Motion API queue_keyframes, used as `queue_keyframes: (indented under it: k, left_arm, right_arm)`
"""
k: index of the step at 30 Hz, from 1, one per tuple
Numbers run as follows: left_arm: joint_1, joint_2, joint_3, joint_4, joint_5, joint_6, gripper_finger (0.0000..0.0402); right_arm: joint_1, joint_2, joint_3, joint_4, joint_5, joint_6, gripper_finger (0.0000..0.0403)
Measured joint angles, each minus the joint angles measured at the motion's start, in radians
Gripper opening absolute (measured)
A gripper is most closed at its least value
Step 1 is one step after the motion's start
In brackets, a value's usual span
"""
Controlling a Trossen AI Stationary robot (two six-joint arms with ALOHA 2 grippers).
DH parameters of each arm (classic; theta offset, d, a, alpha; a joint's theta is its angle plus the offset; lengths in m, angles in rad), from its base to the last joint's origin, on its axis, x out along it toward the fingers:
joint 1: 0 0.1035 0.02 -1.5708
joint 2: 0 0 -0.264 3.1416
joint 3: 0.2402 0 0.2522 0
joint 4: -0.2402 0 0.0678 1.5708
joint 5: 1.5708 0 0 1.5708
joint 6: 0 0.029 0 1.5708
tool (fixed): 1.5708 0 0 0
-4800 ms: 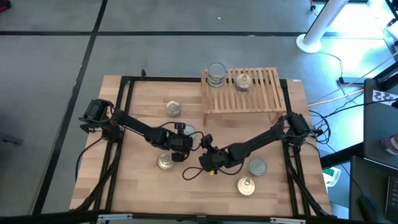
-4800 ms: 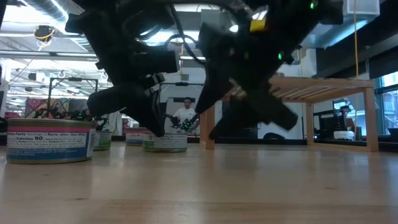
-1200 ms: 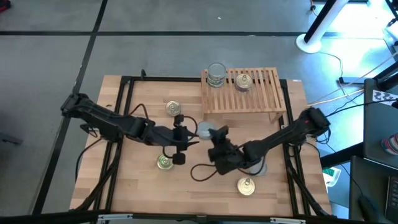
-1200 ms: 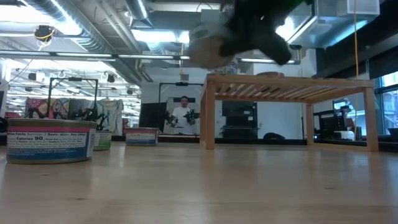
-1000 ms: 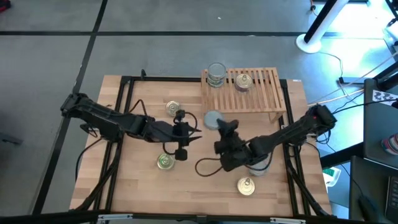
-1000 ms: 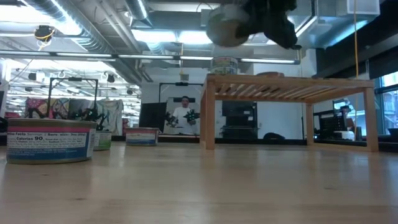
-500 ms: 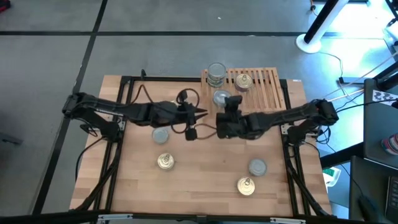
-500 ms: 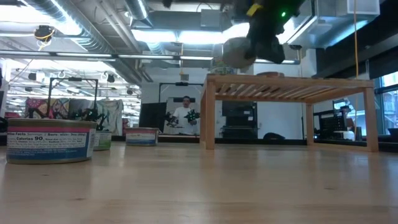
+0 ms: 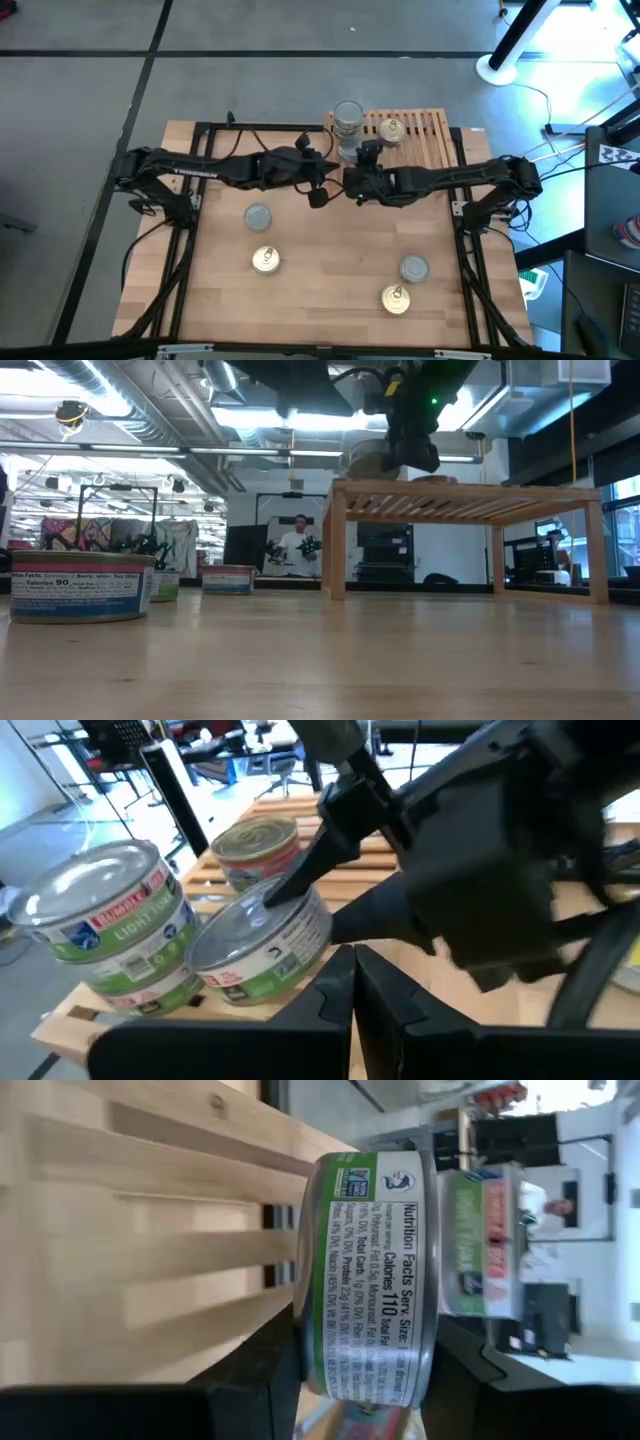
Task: Stack canned seafood by type on shelf
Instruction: Put the green tuna can on the shelf
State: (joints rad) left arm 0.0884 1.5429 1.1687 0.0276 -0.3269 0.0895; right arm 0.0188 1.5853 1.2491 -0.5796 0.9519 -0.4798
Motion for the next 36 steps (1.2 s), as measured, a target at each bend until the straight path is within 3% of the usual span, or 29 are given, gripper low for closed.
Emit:
queue_keyframes:
  k: [7, 18, 36]
  left_arm:
    - [0.032, 0.07, 0.0, 0.089, 0.069, -0.013, 0.0004]
    - [0.055, 0.11, 0.0, 0.123, 0.069, -0.013, 0.0003]
    - [0.082, 0.112, 0.0, 0.08, 0.067, -0.028, 0.0003]
  right_arm:
    - [0.0, 0.0, 0.0, -0.007, -0.029, -0.006, 0.0147]
    - [0.0, 0.001, 0.0, -0.019, -0.107, -0.041, 0.0147]
    - [0.0, 0.001, 0.0, -0.018, -0.106, -0.078, 0.0147]
